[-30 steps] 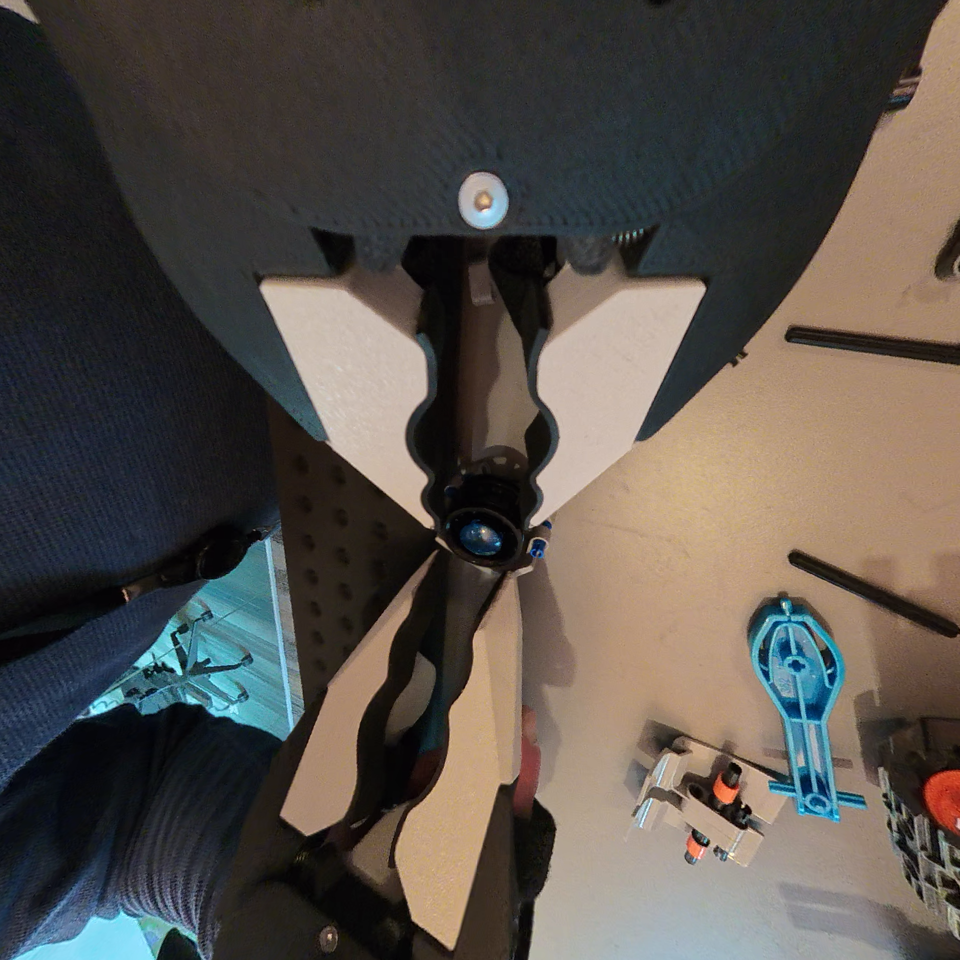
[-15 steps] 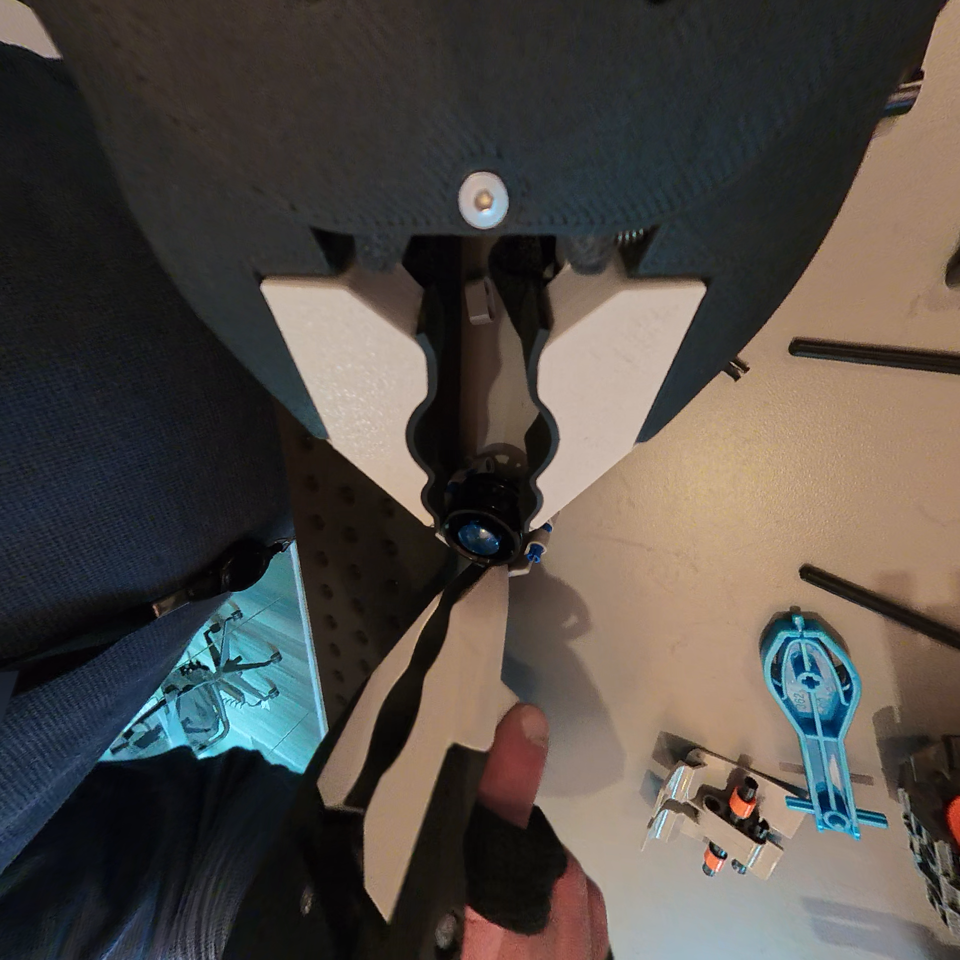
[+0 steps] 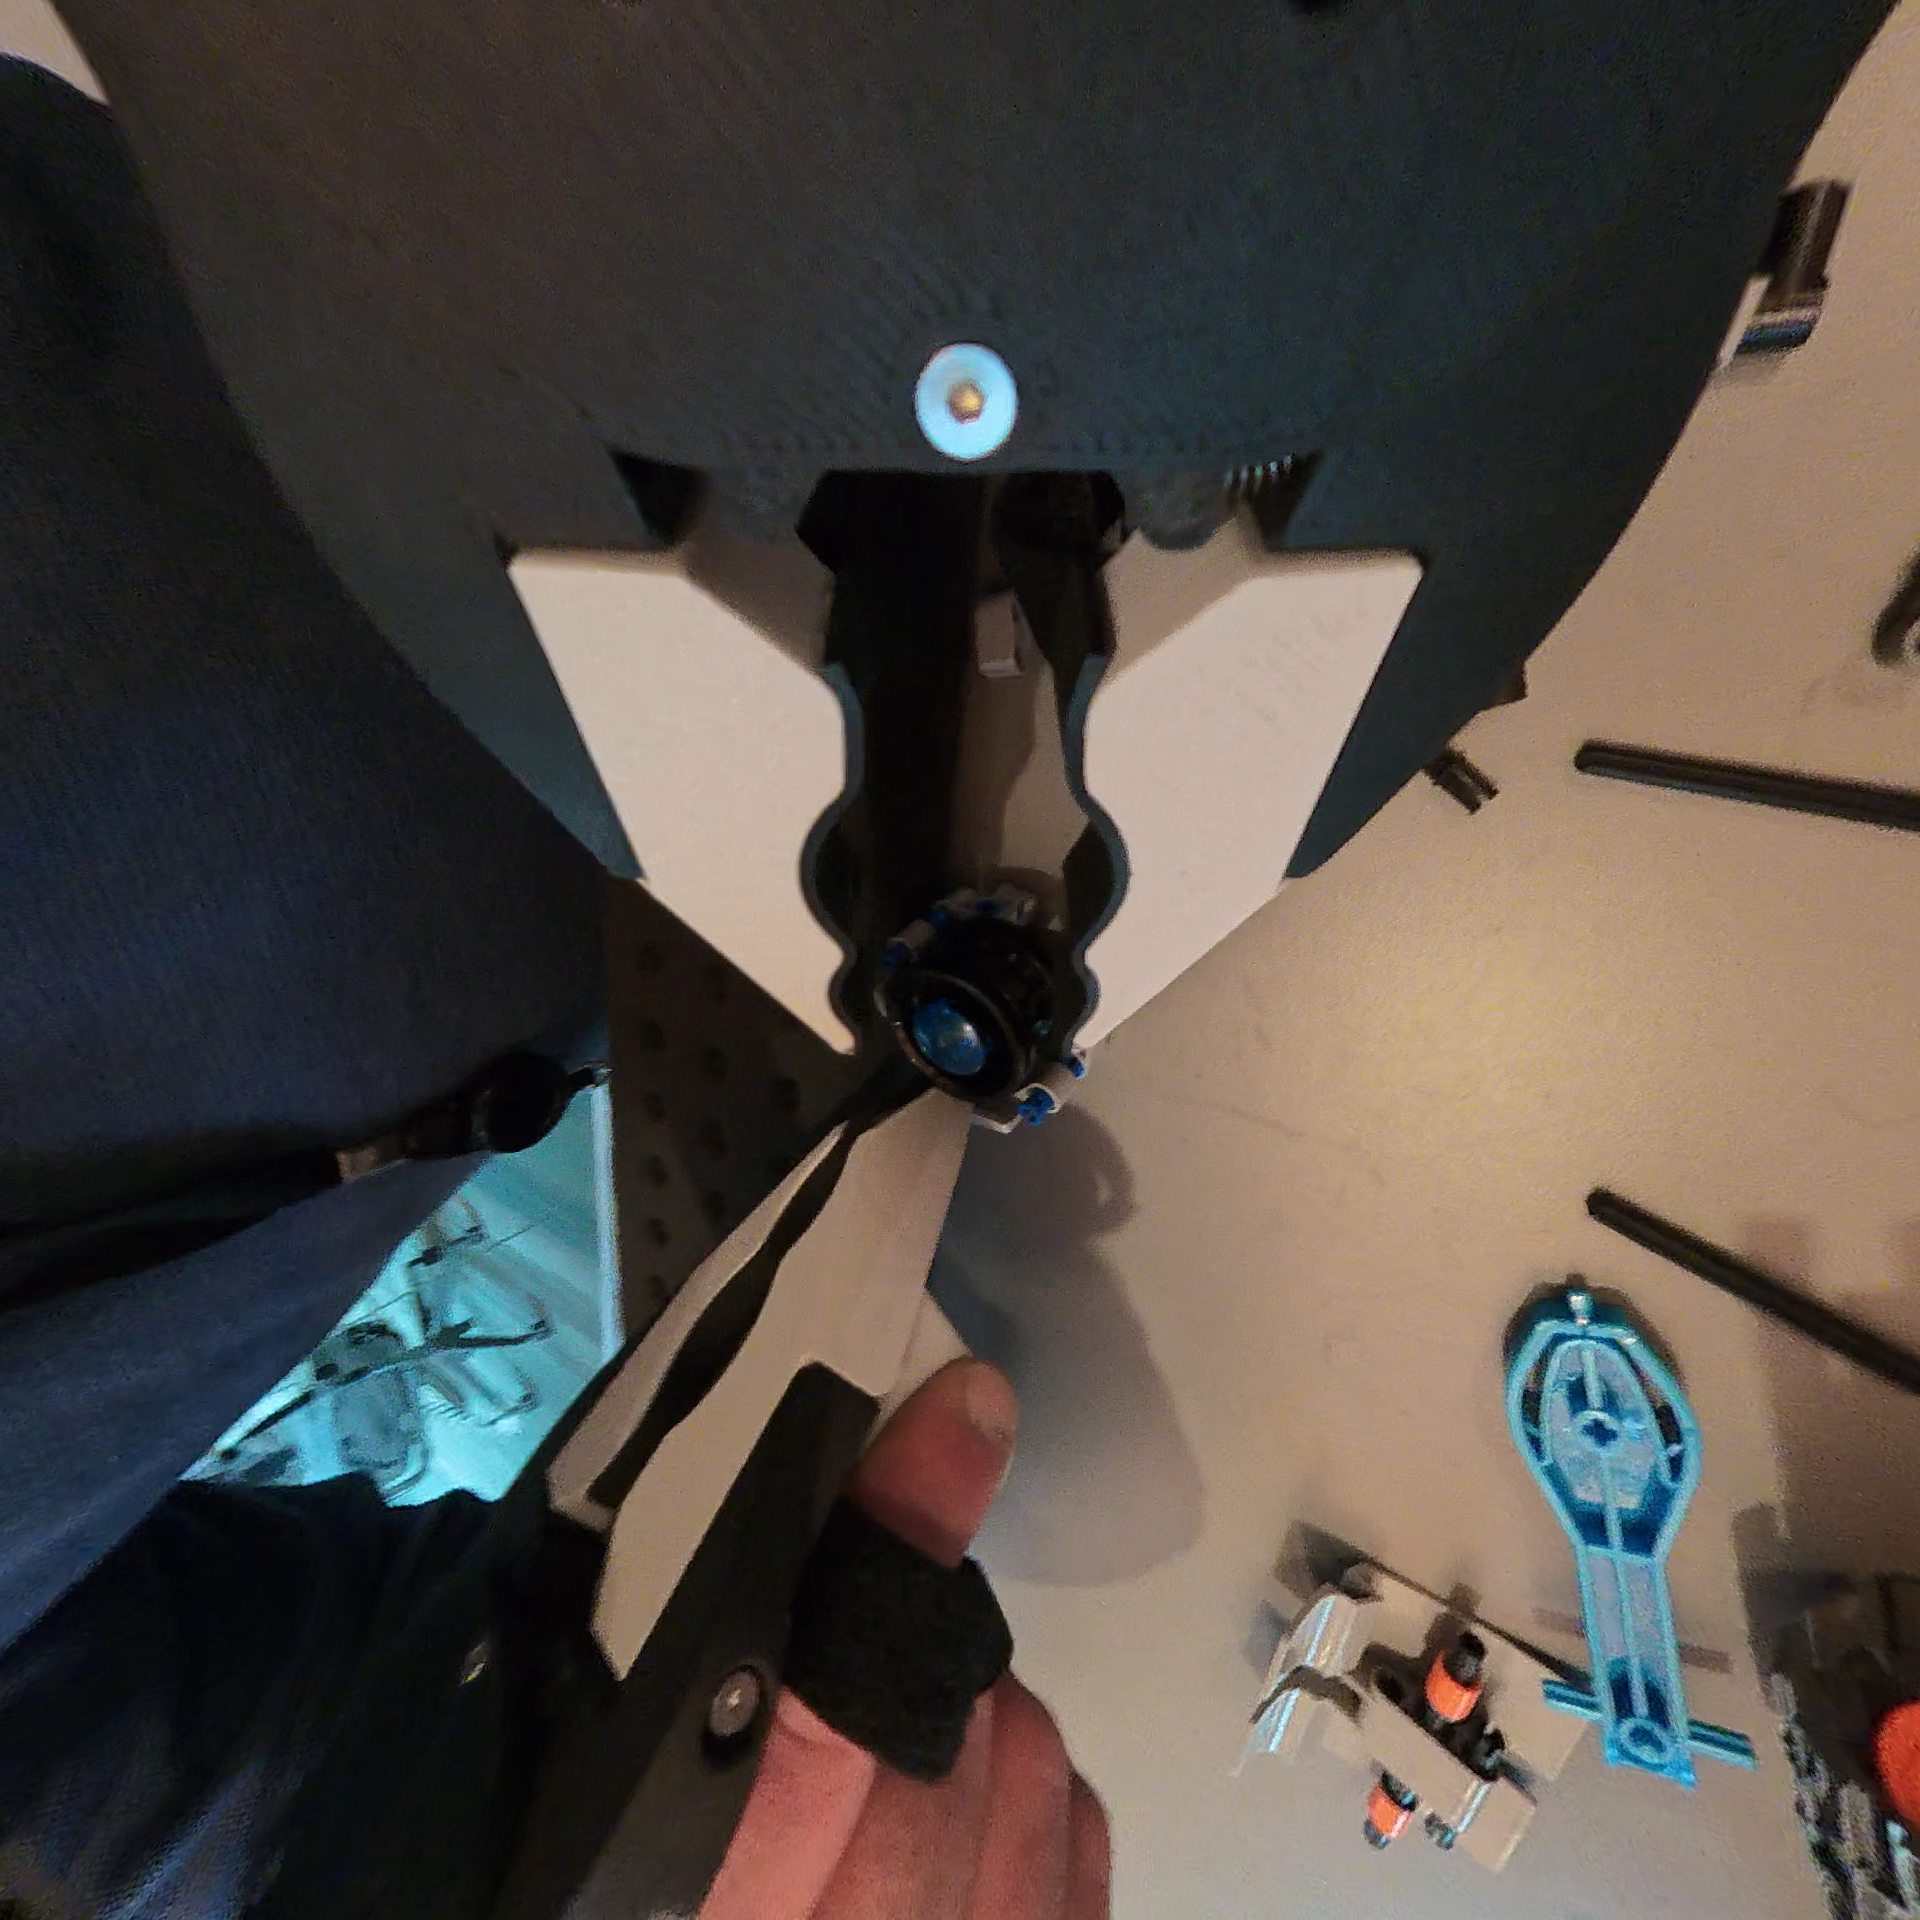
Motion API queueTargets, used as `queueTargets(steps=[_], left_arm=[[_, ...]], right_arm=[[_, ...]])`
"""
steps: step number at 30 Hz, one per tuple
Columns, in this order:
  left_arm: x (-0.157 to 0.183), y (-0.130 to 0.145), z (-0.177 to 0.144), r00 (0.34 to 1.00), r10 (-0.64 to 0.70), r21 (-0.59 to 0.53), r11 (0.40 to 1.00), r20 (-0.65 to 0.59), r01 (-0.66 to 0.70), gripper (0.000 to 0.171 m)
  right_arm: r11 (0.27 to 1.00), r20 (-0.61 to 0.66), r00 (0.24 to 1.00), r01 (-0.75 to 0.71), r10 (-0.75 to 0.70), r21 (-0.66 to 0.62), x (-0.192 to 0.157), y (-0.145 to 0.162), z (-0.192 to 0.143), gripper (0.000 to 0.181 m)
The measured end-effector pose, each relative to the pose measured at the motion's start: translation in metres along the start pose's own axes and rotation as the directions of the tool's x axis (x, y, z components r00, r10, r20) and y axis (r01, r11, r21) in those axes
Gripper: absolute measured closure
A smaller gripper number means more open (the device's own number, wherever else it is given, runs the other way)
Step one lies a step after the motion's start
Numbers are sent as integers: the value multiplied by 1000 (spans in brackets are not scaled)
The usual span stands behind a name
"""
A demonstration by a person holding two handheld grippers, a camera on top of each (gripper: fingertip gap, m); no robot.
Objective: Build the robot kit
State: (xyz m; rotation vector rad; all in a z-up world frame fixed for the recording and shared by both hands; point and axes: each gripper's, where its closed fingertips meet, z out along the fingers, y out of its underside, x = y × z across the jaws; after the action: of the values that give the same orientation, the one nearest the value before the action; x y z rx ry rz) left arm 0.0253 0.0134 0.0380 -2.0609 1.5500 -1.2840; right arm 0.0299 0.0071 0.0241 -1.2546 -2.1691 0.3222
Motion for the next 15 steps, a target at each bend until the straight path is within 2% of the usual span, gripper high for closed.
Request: queueTargets(steps=[2,7,11,15], left_arm=[[-3,0,0,999,14,-12,1000,48,-14,149],[-5,-1,0,985,104,-22,995,139,-102,152],[-6,-1,-1,995,23,53,998,101,-29,152],[-7,-1,0,996,6,60,998,92,-12,152]], right_arm=[[1000,2,1000,-2,2,0,-1,-1,1,181],[1000,1,1000,-22,22,-3,0,0,0,181],[1000,7,999,-31,31,-5,1,0,0,181],[999,27,999,-27,28,-17,1,0,1,181]])
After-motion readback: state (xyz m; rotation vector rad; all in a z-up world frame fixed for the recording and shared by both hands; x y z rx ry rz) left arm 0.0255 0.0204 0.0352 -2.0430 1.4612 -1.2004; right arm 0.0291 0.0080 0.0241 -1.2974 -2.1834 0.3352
